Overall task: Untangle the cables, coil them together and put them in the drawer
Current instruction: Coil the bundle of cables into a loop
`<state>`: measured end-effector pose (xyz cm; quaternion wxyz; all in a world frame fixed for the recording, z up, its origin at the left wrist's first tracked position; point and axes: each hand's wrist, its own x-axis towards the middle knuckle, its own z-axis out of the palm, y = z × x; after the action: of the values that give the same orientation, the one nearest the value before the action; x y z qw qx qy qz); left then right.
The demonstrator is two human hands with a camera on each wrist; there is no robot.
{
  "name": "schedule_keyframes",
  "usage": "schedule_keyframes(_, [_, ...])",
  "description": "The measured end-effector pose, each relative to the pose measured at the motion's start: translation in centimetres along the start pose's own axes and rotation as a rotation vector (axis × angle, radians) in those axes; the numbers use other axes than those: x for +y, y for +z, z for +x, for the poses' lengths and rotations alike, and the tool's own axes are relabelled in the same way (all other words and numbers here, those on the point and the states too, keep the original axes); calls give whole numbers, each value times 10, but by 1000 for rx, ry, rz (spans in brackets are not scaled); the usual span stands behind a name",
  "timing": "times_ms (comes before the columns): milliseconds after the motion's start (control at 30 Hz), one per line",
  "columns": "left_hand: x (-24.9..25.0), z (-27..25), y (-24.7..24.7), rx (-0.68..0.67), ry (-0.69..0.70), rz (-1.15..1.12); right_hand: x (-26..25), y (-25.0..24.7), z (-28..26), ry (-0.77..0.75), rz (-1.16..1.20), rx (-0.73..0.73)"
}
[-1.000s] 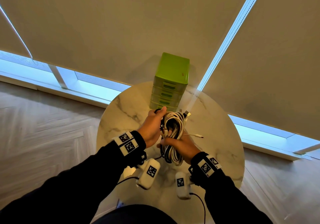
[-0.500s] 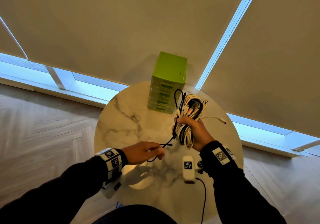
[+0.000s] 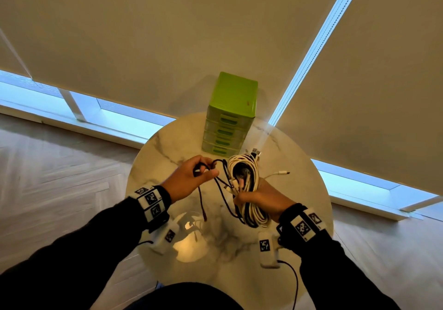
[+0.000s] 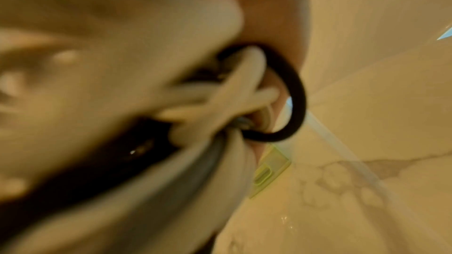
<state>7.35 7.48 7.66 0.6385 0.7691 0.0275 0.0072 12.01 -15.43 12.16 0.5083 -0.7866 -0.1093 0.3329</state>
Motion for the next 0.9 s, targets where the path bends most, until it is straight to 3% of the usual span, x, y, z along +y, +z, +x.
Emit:
schedule_keyframes(133, [15,11,33,111,-210,-632,4,13,16,-68,-50,105])
schedule_keyframes(267, [31,20,54,257,-309,-851,9,23,24,-134,-155,149])
schedule_keyframes(367, [33,25,58,299,-363,-879,9,26,28,-185,-189,175])
schedule_keyframes(467, [37,26,56,317,-398,-900,10,23,35,-144,-313,169])
schedule_keyframes(567, [36,26,53,177,-381,-956,3,18,38,-104,-703,139])
schedule_keyframes(633, [33,25,52,113,-337,-932,0,18,42,-101,-822,127])
schedule_keyframes(800, [33,26,54,111,-224,-588,2,19,50,-149,-460,58])
schedule_keyframes(900, [24,32,53,35,-275,-537,8,22,53,-138,-374,47])
